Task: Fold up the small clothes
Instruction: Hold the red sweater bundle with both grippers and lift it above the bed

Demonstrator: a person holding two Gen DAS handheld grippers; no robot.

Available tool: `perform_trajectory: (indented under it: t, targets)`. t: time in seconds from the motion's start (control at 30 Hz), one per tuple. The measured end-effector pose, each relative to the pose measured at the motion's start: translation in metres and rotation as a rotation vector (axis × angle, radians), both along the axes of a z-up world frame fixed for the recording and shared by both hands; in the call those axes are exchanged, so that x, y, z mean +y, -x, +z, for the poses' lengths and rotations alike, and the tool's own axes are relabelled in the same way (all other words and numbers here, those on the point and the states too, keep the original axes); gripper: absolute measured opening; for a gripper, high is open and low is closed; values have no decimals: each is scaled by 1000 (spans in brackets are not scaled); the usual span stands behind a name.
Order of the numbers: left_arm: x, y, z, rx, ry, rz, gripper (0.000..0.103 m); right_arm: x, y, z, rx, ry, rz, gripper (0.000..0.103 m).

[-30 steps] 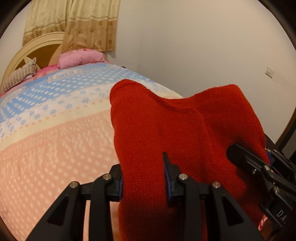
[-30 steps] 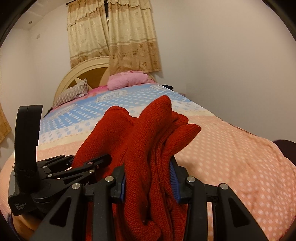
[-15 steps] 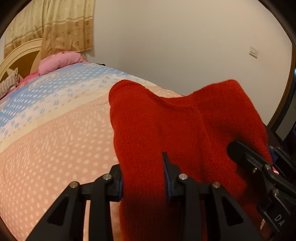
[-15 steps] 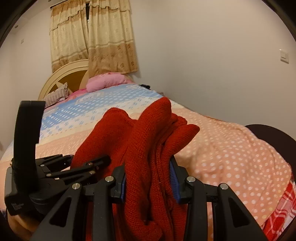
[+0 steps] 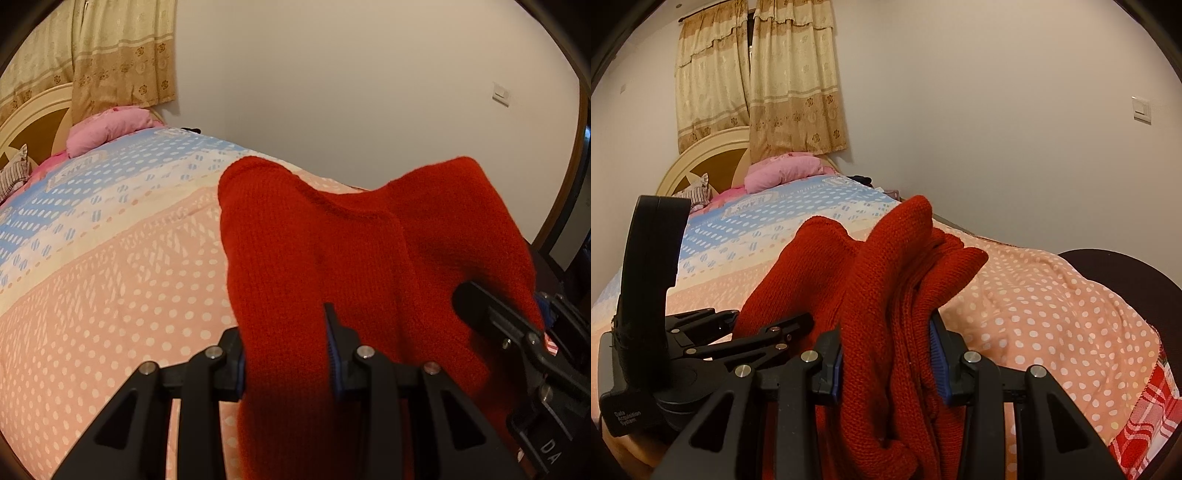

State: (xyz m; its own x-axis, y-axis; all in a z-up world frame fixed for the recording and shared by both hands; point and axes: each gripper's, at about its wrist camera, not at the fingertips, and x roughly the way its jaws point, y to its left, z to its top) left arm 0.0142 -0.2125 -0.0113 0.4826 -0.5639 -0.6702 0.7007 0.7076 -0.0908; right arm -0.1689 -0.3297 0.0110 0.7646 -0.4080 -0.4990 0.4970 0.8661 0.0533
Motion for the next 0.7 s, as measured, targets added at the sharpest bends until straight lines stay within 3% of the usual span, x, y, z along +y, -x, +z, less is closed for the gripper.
perform_trajectory:
  t: [0.23, 0.47, 0.7]
  targets:
    - [7, -4, 11, -11, 27, 40, 34, 8, -16, 13, 20, 53, 33, 39]
    - [7, -1, 23, -47, 46, 55, 34, 21, -21, 33, 41, 193, 95, 38]
    - [-9, -1, 14, -53, 11, 44, 34, 8, -7, 24, 4, 146, 73, 39]
